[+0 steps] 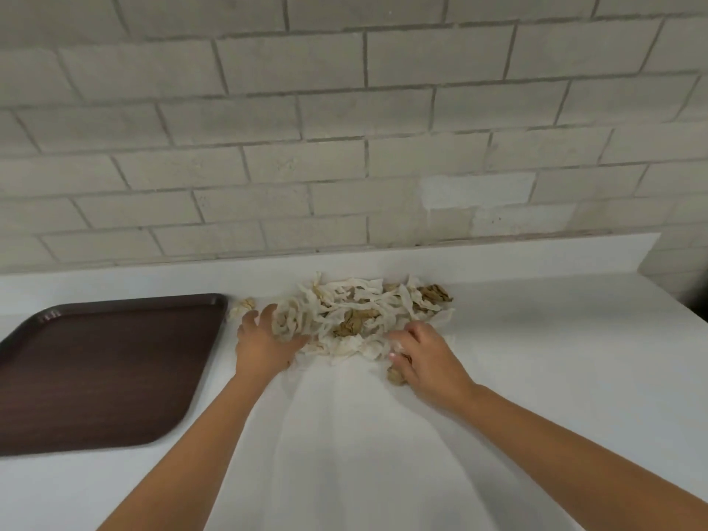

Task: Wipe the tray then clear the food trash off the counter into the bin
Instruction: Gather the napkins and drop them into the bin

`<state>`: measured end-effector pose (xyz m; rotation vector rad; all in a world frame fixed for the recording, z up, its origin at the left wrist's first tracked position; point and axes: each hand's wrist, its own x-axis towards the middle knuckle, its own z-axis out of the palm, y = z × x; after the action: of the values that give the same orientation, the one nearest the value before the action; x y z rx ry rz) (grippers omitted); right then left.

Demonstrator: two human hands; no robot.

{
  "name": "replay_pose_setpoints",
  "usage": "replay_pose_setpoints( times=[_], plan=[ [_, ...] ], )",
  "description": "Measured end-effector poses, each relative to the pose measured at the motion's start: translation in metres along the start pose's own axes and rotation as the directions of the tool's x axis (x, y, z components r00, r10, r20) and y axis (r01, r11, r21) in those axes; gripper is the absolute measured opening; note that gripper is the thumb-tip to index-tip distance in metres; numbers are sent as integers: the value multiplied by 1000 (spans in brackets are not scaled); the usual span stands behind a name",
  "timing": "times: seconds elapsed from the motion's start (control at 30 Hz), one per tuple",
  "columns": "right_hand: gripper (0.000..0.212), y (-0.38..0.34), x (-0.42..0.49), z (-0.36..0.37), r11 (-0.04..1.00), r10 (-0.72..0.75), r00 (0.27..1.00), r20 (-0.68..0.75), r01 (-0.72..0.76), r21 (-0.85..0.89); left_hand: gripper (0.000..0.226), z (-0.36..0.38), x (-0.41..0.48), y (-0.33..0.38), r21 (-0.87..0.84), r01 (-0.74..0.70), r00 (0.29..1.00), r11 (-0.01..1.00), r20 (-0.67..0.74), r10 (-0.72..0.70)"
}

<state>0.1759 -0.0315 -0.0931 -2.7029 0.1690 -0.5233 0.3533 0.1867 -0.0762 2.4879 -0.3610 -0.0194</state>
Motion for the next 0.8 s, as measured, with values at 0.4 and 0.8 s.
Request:
replay_pose_setpoints(
  times=[0.4,0.8],
  plan=[
    [20,8,21,49,976,-28,999,34,34,-215,48,46,10,-27,158,-289,957,944,49,285],
    [11,-34,59,20,896,275,932,-236,-160,413,43,-7,2,6,-346,-242,957,906,-240,164]
  ],
)
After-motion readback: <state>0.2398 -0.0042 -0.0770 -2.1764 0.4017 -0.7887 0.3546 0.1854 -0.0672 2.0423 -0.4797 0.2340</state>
